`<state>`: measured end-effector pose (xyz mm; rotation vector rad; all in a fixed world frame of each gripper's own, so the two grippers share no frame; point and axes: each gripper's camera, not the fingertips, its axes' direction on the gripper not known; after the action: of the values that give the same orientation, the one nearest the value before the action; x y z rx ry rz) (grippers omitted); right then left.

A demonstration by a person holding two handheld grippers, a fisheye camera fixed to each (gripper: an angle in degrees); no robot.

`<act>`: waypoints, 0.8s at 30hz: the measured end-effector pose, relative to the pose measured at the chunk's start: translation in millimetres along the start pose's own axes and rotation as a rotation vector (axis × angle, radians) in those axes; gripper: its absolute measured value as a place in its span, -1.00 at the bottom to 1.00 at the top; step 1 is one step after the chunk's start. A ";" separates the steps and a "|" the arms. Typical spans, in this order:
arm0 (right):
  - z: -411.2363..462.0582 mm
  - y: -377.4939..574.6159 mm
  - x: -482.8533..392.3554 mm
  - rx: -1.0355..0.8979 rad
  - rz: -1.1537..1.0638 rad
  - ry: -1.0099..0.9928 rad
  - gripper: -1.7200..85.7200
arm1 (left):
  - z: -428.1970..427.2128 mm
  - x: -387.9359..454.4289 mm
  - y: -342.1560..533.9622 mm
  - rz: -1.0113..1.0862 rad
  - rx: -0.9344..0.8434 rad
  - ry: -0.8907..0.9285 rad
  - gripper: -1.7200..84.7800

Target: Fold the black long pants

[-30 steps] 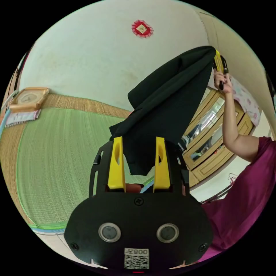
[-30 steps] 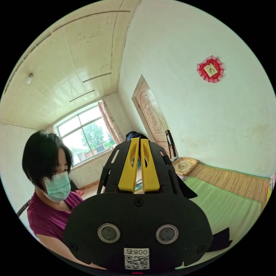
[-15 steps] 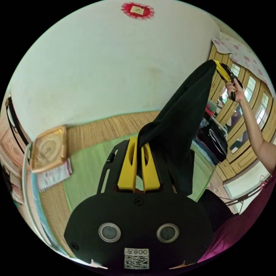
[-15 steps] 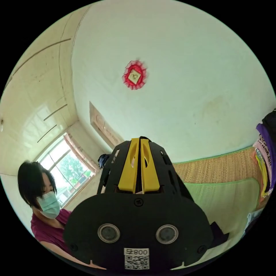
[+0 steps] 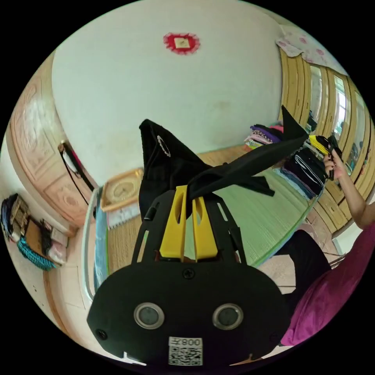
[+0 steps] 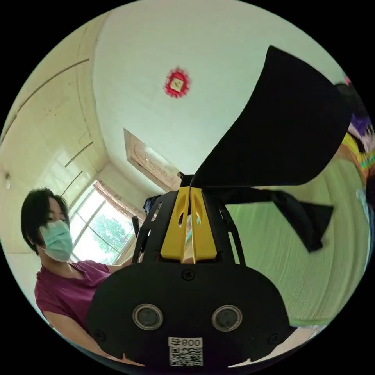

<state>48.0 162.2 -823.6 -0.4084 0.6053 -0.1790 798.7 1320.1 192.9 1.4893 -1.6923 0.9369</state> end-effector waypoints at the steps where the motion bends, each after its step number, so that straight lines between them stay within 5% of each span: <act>1: 9.7 38.8 16.4 0.002 0.094 0.023 -0.96 | 12.0 -0.1 20.1 -0.023 -0.053 -0.003 -0.95; 7: 41.9 198.2 79.0 -0.235 0.505 0.189 -0.96 | 103.2 -6.1 208.1 -0.426 -0.508 0.027 -0.92; 24: 150.8 112.8 23.8 -0.387 0.346 0.719 -0.96 | 107.6 53.5 212.2 -0.478 -0.475 -0.124 -0.93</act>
<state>160.5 305.8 -771.1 -0.6072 1.4180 0.1390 578.5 1218.3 168.4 1.5336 -1.4108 0.1752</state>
